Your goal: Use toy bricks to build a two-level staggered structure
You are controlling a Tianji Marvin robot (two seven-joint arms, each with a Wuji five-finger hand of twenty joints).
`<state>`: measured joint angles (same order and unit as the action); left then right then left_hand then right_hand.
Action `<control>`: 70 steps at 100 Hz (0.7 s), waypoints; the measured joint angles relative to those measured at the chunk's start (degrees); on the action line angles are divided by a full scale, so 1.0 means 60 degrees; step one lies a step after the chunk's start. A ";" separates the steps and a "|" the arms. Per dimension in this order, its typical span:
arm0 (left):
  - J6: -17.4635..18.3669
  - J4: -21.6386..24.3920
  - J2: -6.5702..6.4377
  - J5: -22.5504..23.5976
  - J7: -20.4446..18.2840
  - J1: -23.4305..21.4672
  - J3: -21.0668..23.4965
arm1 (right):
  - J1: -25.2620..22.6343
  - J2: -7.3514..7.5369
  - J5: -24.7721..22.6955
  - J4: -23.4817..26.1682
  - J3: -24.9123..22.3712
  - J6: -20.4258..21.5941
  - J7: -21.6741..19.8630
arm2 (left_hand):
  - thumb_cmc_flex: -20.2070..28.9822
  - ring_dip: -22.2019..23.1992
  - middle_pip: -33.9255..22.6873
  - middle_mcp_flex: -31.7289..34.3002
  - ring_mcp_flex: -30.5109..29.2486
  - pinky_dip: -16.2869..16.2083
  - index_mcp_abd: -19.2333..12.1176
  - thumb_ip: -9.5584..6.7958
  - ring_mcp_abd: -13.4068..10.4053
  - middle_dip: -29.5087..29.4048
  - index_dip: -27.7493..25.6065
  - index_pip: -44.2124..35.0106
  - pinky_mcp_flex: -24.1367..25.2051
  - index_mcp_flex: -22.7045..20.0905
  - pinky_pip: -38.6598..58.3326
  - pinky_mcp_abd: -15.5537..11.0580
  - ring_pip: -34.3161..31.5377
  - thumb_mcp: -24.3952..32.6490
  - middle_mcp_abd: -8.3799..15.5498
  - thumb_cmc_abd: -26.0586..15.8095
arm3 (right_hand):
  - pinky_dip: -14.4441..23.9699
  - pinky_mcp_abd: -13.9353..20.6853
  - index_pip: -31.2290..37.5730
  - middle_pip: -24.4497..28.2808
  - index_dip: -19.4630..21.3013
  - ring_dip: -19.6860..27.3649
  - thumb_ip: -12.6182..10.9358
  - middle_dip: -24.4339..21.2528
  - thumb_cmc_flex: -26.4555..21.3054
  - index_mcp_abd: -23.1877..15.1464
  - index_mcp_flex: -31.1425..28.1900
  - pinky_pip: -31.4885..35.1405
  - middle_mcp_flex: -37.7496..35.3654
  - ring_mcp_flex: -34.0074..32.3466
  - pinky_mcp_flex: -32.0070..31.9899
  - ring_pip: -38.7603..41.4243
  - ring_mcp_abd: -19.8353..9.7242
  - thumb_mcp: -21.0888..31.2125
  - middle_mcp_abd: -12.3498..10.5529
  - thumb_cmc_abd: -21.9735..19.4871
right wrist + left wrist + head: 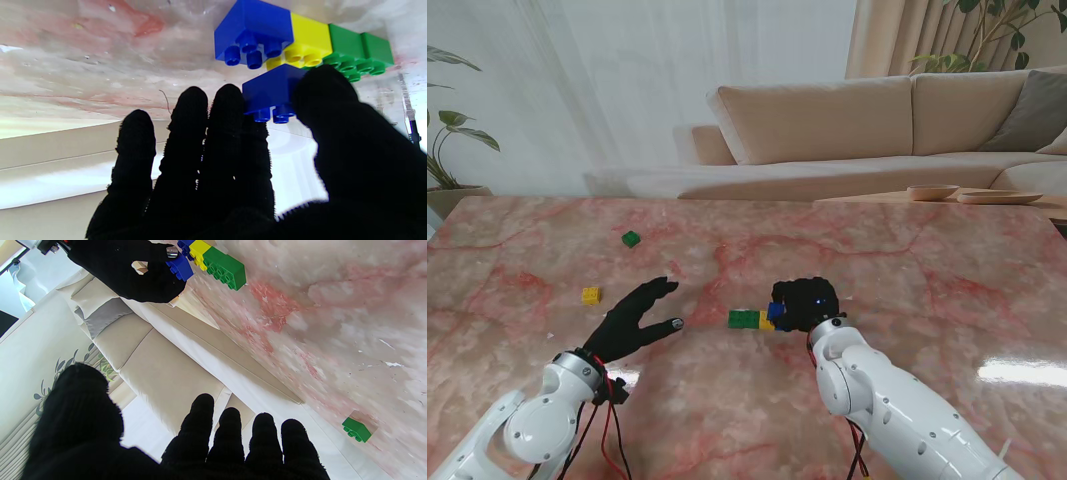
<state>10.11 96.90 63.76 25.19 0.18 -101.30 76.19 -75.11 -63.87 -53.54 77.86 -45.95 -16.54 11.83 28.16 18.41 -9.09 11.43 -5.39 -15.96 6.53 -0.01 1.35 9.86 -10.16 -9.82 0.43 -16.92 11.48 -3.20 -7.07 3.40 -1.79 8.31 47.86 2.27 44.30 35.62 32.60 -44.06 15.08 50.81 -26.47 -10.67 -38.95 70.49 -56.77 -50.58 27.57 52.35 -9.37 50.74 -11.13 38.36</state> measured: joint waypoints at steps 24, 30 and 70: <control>-0.0005 0.0010 -0.0008 -0.0004 -0.0040 -0.0005 -0.0014 | 0.0095 0.0001 0.0050 -0.0275 0.0074 0.0074 0.0100 | 0.0000 0.0000 0.0000 0.0000 0.0000 -0.0001 0.0000 0.0000 0.0000 0.0000 0.0000 0.0000 0.0000 0.0000 0.0000 0.0000 0.0000 0.0000 0.0000 0.0000 | 0.0000 0.0000 -0.0090 0.0000 0.0000 -0.0001 0.0000 0.0000 0.0000 0.0000 -0.0001 0.0000 0.0006 0.0015 -0.0050 0.0000 0.0000 0.0000 0.0002 -0.0047; -0.0005 0.0010 -0.0010 -0.0005 -0.0061 -0.0004 -0.0015 | 0.0126 0.0000 0.0085 -0.0338 0.0087 0.0118 0.0124 | 0.0000 0.0000 0.0000 0.0000 0.0000 0.0000 0.0000 0.0000 0.0000 0.0000 0.0000 0.0000 0.0000 0.0000 0.0000 0.0000 0.0000 0.0000 0.0000 0.0000 | 0.0000 0.0000 -0.0095 0.0000 0.0000 0.0000 0.0000 0.0000 0.0000 0.0001 -0.0001 0.0001 0.0006 0.0016 -0.0051 0.0001 0.0000 0.0000 0.0002 -0.0063; -0.0042 0.0029 -0.0020 0.0014 -0.0111 -0.0003 -0.0010 | 0.0165 -0.0008 0.0172 -0.0418 0.0120 0.0265 0.0176 | 0.0000 0.0000 0.0000 0.0000 0.0000 -0.0002 0.0000 0.0000 0.0000 0.0000 0.0000 0.0000 0.0000 0.0000 0.0000 0.0000 0.0001 0.0000 0.0000 0.0000 | 0.0000 0.0000 -0.0112 0.0000 0.0000 0.0000 0.0000 0.0002 0.0001 0.0006 -0.0001 0.0001 0.0008 0.0019 -0.0061 0.0000 0.0000 -0.0003 0.0008 -0.0084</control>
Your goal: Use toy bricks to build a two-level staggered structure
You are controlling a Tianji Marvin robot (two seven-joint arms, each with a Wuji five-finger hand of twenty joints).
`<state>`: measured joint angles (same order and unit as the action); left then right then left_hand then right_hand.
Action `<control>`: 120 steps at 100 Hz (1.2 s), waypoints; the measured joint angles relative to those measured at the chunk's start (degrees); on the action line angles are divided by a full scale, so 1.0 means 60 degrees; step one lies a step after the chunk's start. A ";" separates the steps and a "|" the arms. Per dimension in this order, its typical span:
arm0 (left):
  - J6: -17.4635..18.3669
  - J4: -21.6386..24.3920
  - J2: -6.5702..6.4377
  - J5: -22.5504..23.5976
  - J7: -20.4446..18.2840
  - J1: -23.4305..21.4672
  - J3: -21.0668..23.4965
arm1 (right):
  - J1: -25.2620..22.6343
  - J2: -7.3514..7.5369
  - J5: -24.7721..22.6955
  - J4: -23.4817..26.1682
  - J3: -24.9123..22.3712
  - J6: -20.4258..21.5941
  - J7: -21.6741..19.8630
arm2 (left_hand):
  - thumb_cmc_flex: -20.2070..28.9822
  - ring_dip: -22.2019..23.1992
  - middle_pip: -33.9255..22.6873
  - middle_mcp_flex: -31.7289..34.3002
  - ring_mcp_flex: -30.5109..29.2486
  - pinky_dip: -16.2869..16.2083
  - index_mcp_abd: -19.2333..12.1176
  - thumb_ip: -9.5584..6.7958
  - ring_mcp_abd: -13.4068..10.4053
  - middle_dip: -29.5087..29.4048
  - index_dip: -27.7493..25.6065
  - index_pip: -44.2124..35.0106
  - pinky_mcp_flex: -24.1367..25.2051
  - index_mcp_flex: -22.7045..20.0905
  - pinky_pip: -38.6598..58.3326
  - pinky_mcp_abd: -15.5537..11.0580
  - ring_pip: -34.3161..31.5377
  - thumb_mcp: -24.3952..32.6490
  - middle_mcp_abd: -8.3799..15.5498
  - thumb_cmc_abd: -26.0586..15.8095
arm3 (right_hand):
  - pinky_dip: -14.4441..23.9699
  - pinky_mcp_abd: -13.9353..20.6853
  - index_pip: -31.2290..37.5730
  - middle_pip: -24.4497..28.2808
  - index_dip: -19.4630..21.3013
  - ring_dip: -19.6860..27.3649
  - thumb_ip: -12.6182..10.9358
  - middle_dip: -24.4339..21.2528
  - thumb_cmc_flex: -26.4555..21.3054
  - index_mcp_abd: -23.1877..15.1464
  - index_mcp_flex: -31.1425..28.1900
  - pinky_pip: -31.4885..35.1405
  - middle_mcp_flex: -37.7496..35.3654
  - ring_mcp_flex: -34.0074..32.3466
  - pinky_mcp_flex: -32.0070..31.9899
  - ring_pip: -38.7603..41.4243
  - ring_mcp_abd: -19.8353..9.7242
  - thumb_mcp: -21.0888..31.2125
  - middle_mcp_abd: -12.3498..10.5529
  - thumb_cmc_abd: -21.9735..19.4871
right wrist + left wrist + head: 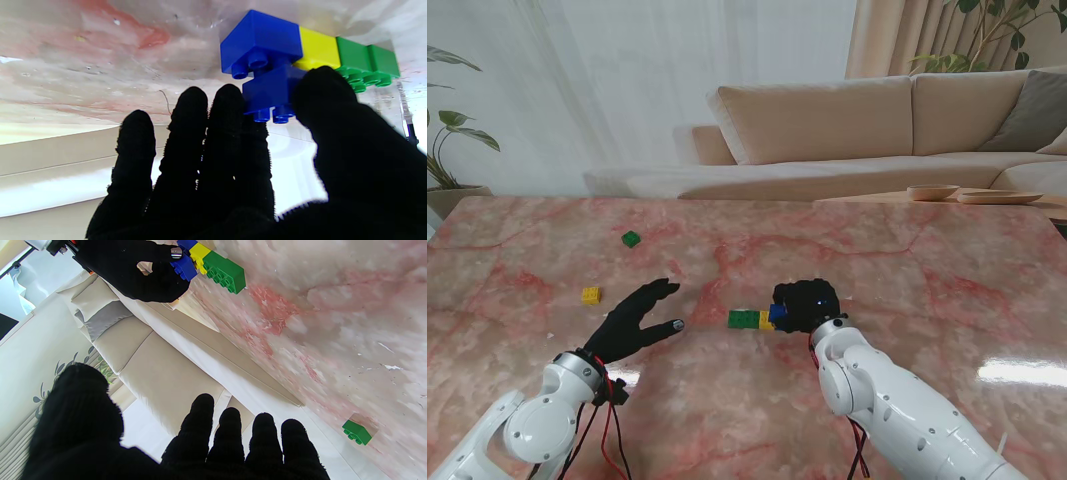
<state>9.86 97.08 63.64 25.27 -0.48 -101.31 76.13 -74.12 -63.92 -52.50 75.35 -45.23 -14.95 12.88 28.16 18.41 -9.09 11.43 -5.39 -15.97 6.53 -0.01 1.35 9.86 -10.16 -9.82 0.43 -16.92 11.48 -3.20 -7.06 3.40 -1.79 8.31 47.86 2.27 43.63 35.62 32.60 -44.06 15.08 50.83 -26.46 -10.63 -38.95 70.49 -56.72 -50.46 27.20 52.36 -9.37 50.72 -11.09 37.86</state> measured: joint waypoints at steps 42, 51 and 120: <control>-0.0007 0.0021 -0.0005 0.0034 -0.0019 -0.0007 0.0020 | 0.0056 -0.0008 0.0055 -0.0088 0.0101 0.0054 -0.0007 | 0.0000 0.0000 0.0000 0.0000 0.0000 0.0000 0.0000 0.0000 0.0000 0.0000 0.0000 0.0000 0.0000 0.0000 0.0000 0.0000 0.0001 0.0000 0.0000 0.0000 | 0.0000 0.0000 -0.0085 0.0000 0.0024 0.0000 0.0000 0.0000 0.0004 0.0000 -0.0001 0.0000 0.0095 0.0005 -0.0001 0.0000 0.0000 -0.0001 0.0004 -0.0040; -0.0006 0.0022 -0.0006 0.0034 -0.0030 -0.0007 0.0021 | 0.0055 -0.0009 0.0046 -0.0081 0.0102 0.0022 -0.0031 | 0.0000 0.0000 0.0000 0.0000 0.0000 0.0000 0.0000 0.0000 0.0000 0.0000 0.0000 0.0000 0.0000 0.0000 0.0000 0.0000 0.0001 0.0000 0.0000 0.0000 | 0.0000 0.0000 -0.0100 0.0000 0.0025 0.0000 0.0000 0.0000 0.0016 0.0000 -0.0001 0.0000 0.0102 0.0083 -0.0019 0.0000 0.0000 -0.0087 0.0005 -0.0102; 0.0011 0.0024 -0.0011 0.0049 -0.0044 -0.0008 0.0052 | -0.0106 0.0066 -0.0246 0.0099 -0.0028 0.0012 -0.0225 | 0.0002 -0.0001 -0.0001 0.0000 0.0000 0.0000 0.0000 0.0000 0.0000 0.0000 0.0000 0.0000 0.0000 0.0000 -0.0001 0.0000 0.0000 0.0000 0.0000 0.0000 | 0.0002 -0.0002 -0.2033 0.0102 0.1513 0.0000 -0.1035 -0.0933 0.0099 0.0212 -0.0013 -0.0147 0.1315 0.0890 -0.0399 -0.0264 0.0000 -0.0647 0.0020 -0.0690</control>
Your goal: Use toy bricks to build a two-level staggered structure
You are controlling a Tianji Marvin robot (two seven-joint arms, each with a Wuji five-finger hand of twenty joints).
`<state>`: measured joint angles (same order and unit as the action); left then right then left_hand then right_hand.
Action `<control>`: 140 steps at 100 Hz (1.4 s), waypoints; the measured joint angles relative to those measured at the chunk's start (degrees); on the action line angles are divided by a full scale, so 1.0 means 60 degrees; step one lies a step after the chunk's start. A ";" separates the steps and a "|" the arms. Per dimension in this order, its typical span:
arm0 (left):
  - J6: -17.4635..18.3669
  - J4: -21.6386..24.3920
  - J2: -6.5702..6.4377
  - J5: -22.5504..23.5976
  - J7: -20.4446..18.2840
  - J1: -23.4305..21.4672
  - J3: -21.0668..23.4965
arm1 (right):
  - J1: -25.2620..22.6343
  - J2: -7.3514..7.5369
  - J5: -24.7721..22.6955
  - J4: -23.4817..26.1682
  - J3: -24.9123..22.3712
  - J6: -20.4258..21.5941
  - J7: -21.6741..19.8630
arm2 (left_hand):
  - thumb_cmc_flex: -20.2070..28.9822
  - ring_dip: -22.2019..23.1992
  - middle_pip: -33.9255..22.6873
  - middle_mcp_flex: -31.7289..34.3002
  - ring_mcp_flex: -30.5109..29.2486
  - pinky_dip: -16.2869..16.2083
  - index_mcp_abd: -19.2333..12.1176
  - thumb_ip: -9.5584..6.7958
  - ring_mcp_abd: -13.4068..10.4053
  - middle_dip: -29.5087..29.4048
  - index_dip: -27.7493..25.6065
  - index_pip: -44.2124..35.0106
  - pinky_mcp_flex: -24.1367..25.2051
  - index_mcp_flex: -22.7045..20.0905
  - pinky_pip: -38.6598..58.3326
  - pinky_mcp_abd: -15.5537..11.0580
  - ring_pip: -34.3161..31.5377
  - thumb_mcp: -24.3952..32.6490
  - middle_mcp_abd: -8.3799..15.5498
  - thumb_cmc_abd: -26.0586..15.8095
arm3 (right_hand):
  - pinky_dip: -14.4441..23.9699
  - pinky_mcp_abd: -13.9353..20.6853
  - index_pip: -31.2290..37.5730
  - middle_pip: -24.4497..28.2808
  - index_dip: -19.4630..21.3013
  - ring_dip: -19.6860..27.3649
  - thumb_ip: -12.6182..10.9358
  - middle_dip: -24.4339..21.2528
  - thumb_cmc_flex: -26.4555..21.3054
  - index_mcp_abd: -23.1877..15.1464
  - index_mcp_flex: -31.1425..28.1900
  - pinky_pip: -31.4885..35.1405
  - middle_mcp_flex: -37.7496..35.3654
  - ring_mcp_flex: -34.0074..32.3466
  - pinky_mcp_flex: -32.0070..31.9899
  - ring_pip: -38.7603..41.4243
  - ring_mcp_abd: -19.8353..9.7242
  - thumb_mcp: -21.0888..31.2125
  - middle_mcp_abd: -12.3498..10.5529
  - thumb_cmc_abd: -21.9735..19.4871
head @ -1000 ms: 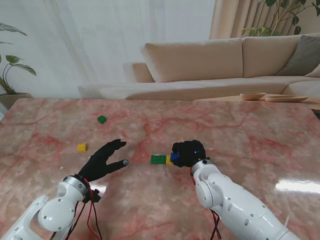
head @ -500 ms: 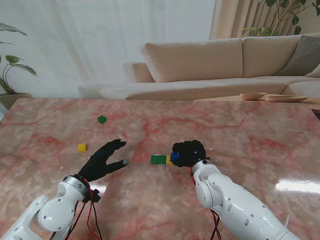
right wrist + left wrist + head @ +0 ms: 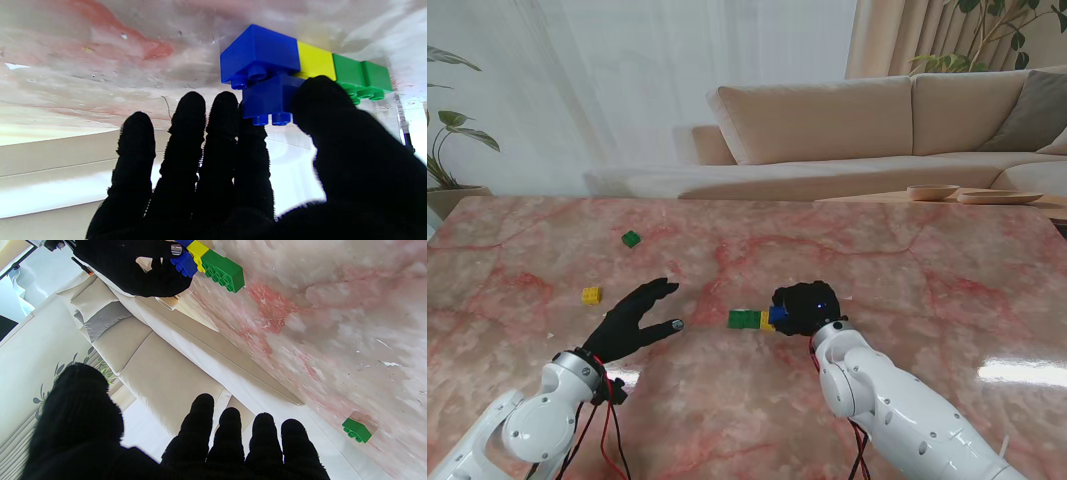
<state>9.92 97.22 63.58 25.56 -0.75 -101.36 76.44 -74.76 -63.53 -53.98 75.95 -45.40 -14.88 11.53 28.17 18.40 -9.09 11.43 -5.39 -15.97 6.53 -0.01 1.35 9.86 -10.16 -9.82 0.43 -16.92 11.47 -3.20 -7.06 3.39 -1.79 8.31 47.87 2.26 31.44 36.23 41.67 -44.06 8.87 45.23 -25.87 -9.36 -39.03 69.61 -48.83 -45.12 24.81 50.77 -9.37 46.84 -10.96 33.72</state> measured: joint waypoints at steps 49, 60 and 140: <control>0.0030 0.0000 -0.0002 0.0008 0.0001 0.0001 0.0017 | -0.0272 0.0062 -0.0284 0.0320 -0.0318 0.0047 -0.0144 | 0.0000 0.0000 0.0000 0.0000 0.0000 0.0000 0.0000 0.0000 0.0000 0.0000 0.0000 0.0000 0.0000 0.0000 0.0000 0.0000 0.0000 0.0000 0.0000 0.0000 | 0.0111 0.0127 -0.1856 -0.0649 -0.0348 0.0006 -0.0412 -0.0488 0.0656 0.0720 0.1118 -0.0471 0.1518 0.1142 -0.0518 -0.0503 -0.0005 -0.1973 0.0232 -0.0128; 0.0039 0.0000 -0.0002 0.0008 -0.0001 0.0001 0.0027 | -0.0550 0.0095 -0.0446 0.0702 -0.0628 0.0075 -0.0146 | 0.0000 0.0000 0.0000 0.0000 0.0000 0.0000 0.0000 0.0000 0.0000 0.0000 0.0000 0.0000 0.0000 0.0000 0.0000 0.0000 0.0000 0.0000 0.0000 0.0000 | 0.0113 0.0138 -0.2023 -0.0746 -0.0407 0.0038 -0.0416 -0.0601 0.0977 0.0769 0.1226 -0.0484 0.1627 0.1213 -0.0544 -0.0605 -0.0005 -0.1936 0.0304 -0.0128; 0.0099 0.0001 -0.0001 0.0098 0.0057 -0.0005 0.0068 | -0.0300 -0.0242 0.0306 0.0403 -0.0478 0.0318 0.1302 | 0.0001 -0.0001 0.0000 0.0000 0.0000 0.0000 0.0000 0.0000 0.0000 0.0001 0.0000 0.0000 0.0000 0.0000 0.0000 0.0000 0.0000 0.0000 0.0000 0.0000 | 0.0195 0.0135 0.3218 -0.0109 -0.0736 0.0022 0.0740 0.0219 -0.0933 -0.1429 -0.1541 0.2689 -0.3175 -0.3316 0.3202 0.1309 -0.0264 0.1395 -0.0197 0.0839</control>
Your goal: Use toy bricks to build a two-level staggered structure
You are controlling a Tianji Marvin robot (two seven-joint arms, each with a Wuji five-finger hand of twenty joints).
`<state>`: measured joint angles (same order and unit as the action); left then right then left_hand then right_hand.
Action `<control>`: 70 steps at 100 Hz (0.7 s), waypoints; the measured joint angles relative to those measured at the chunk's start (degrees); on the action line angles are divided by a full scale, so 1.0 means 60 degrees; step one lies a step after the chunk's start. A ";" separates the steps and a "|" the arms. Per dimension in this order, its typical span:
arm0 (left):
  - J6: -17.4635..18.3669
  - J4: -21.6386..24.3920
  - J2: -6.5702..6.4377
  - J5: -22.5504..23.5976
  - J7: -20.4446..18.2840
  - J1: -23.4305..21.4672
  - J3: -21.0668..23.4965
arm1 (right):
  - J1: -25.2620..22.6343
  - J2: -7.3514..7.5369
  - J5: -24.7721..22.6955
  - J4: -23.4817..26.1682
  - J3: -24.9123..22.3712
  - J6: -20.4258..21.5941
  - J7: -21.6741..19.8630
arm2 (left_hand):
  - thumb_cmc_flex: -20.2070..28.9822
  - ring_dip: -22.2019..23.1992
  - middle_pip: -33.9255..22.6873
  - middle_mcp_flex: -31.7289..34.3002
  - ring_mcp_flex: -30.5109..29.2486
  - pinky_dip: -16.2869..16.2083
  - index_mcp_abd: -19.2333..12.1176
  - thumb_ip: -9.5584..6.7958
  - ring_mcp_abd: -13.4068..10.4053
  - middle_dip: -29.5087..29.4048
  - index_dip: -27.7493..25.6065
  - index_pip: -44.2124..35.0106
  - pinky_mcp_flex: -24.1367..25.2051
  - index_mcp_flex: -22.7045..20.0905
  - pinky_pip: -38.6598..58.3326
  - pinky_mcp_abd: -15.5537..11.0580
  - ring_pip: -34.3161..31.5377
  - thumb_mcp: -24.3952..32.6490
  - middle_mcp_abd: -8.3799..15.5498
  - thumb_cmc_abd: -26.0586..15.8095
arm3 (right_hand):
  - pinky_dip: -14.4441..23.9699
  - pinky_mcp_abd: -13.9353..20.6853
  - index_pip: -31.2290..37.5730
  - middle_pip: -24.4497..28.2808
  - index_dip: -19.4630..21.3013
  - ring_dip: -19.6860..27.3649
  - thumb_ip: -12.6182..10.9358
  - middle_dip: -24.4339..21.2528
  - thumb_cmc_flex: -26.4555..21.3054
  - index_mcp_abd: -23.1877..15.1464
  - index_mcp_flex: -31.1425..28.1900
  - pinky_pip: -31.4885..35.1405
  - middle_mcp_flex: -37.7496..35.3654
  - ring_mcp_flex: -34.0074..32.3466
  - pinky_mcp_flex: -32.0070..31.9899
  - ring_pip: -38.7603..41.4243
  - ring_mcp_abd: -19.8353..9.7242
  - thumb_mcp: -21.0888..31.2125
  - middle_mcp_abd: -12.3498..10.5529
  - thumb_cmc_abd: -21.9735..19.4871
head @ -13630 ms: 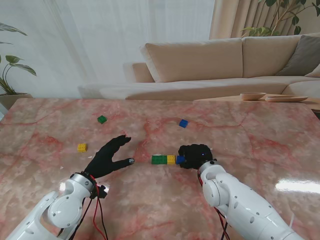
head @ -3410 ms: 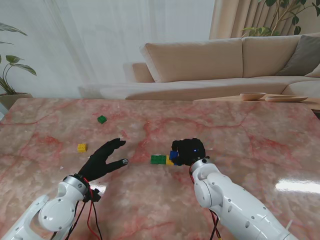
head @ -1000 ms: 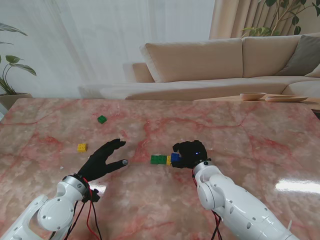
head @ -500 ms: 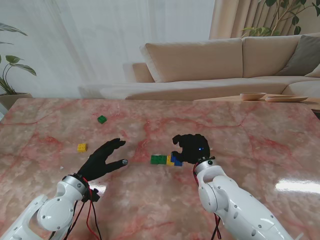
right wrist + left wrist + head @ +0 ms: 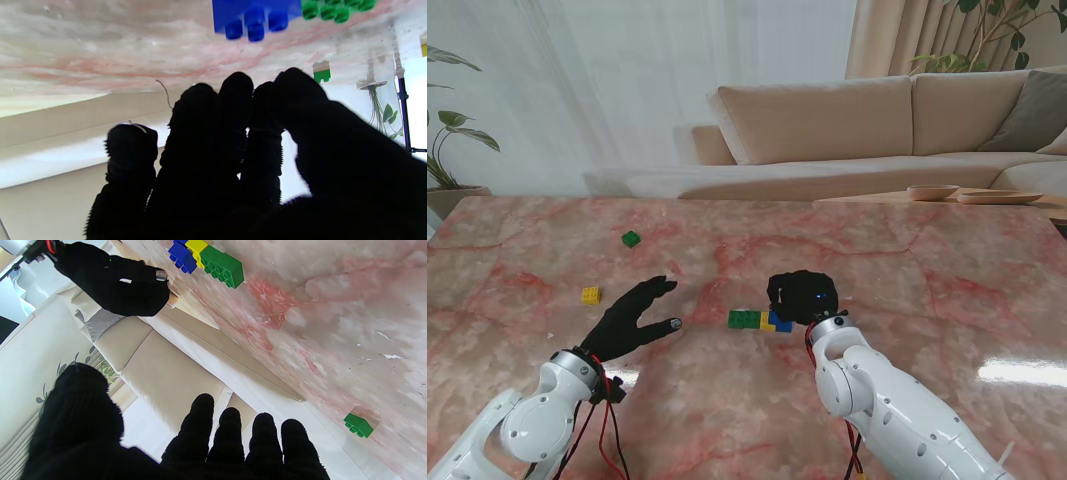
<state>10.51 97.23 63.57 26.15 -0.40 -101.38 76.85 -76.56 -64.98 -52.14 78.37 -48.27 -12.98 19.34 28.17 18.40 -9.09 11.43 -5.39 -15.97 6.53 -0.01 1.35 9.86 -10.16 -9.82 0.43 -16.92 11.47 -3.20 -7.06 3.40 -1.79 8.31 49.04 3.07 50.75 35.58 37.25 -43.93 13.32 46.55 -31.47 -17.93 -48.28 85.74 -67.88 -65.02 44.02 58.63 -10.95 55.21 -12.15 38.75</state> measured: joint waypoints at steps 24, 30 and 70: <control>-0.0014 0.0010 -0.0003 -0.0009 -0.0022 -0.0028 -0.0001 | 0.0117 -0.0010 0.0202 -0.0425 0.0188 0.0094 -0.0112 | 0.0001 0.0000 0.0000 0.0000 0.0000 0.0000 0.0000 0.0000 0.0000 0.0000 0.0000 0.0000 0.0000 0.0000 0.0000 0.0000 0.0000 0.0000 0.0000 -0.0001 | 0.0000 0.0000 0.0000 -0.0114 -0.0038 0.0000 0.0000 0.0086 -0.0011 0.0000 -0.0003 0.0002 0.0000 0.0000 -0.0015 0.0000 0.0000 0.0000 0.0000 0.0000; -0.0019 0.0016 -0.0003 -0.0009 -0.0018 -0.0038 -0.0001 | 0.0145 -0.0012 0.0244 -0.0486 0.0207 0.0103 -0.0177 | 0.0002 0.0000 0.0000 0.0000 0.0000 0.0000 0.0000 0.0000 0.0000 0.0000 0.0000 0.0000 0.0000 0.0000 0.0000 0.0000 0.0000 0.0000 0.0000 -0.0001 | -0.0001 0.0000 0.0000 -0.0116 -0.0038 0.0000 0.0000 0.0116 -0.0011 -0.0001 -0.0003 0.0002 0.0000 0.0000 -0.0023 -0.0006 0.0000 0.0000 0.0000 0.0000; -0.0015 0.0077 -0.0002 0.0019 0.0014 -0.0101 0.0042 | 0.0231 0.0016 0.0366 -0.0558 0.0240 0.0196 -0.0541 | 0.0062 0.0000 0.0000 0.0000 0.0000 0.0000 0.0000 0.0000 0.0000 0.0001 0.0000 -0.0006 0.0000 0.0000 0.0000 0.0000 0.0000 0.0000 0.0000 -0.0082 | -0.0001 0.0000 0.0297 -0.0340 -0.0057 -0.0018 0.0011 0.0124 0.0021 0.0010 0.0144 0.0135 -0.0102 0.0000 -0.0089 -0.0011 0.0062 0.0226 0.0026 0.0058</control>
<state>10.43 97.69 63.56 26.26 -0.32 -101.99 77.10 -75.17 -64.88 -49.95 75.02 -46.83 -11.80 16.10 28.55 18.39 -9.09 11.43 -5.39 -15.97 6.53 -0.01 1.35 9.87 -10.16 -9.86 0.43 -16.92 11.47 -3.20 -7.06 3.39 -1.79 7.82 49.04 3.07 52.53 33.54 36.91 -44.04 13.38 47.29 -31.34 -17.87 -47.41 86.55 -68.49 -65.02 43.48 58.56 -10.57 56.57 -11.99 39.10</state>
